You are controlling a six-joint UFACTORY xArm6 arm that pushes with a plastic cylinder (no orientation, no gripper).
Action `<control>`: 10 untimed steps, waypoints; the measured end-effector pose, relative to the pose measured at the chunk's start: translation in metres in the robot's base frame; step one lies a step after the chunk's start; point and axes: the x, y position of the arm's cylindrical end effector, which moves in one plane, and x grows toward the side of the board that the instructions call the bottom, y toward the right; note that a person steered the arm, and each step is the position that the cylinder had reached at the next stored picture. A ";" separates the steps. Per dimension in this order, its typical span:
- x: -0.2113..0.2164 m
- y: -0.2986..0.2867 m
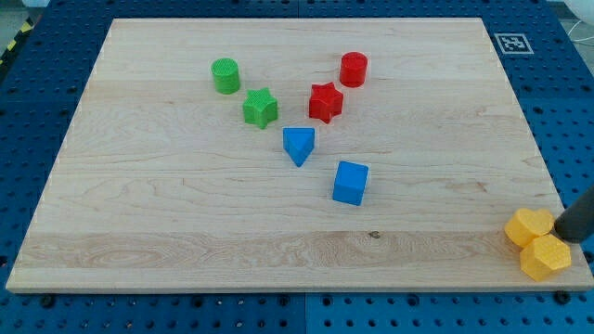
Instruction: Move the yellow hexagon towards the blue cube
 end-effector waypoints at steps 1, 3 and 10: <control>0.017 0.000; 0.041 -0.005; 0.039 -0.122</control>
